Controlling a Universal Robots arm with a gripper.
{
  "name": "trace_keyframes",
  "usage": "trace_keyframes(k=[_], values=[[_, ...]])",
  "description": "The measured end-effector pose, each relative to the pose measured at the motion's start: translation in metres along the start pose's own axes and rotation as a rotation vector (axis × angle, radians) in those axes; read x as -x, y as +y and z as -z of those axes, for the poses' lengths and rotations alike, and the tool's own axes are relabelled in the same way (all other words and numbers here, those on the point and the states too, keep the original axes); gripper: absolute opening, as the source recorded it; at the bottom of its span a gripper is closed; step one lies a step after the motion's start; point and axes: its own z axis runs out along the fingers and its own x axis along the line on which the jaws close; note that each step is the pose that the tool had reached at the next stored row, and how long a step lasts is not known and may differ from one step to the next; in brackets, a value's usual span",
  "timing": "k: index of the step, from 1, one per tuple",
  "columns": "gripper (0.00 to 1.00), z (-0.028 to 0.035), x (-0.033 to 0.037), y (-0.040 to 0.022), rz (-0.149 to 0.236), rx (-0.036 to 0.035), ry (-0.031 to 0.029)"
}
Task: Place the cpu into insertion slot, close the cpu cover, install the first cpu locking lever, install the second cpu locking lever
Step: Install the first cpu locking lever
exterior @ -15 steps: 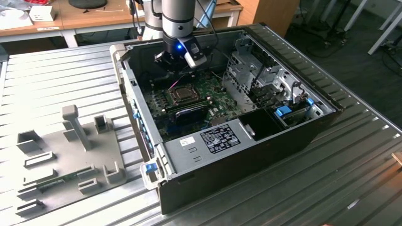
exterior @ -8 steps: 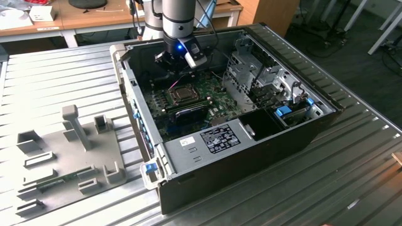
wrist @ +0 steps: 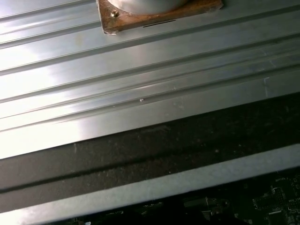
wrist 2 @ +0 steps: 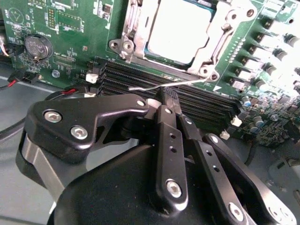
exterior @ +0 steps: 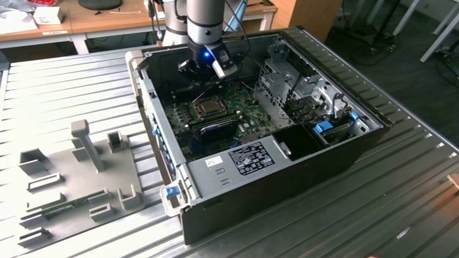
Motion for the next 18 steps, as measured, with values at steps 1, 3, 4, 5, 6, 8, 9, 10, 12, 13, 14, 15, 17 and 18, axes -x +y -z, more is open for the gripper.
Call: trace_keyframes(k=[1, 3, 4, 5, 6, 8, 9, 10, 12, 13, 14, 15, 17, 18], values=[[0.1, -0.0002, 0.0003, 0.0, 0.0, -0.0001, 0.0], [0.1, -0.0009, 0.0008, 0.0, 0.0, 0.0001, -0.0001], [0.1, -0.0013, 0.0011, 0.0001, 0.0, 0.0, 0.0], [0.1, -0.0017, 0.0014, 0.0001, 0.0, 0.0, 0.0], [0.1, -0.0021, 0.0017, 0.0001, 0.0, -0.0001, 0.0], [0.1, -0.0031, 0.0025, 0.0001, 0.0, 0.0001, 0.0], [0.1, -0.0035, 0.0029, 0.0001, 0.0, 0.0, 0.0], [0.1, -0.004, 0.0033, 0.0001, 0.0, 0.0, 0.0], [0.1, -0.0049, 0.004, 0.0002, 0.0, -0.0001, 0.0], [0.1, -0.0055, 0.0044, 0.0002, 0.0, -0.0001, 0.0], [0.1, -0.0061, 0.0047, 0.0002, 0.0, -0.0001, 0.0], [0.1, -0.0067, 0.005, 0.0002, 0.0, -0.0001, 0.0], [0.1, -0.0078, 0.0057, 0.0001, 0.0, -0.0001, 0.0], [0.1, -0.0084, 0.0059, 0.0001, 0.0, -0.0001, 0.0]])
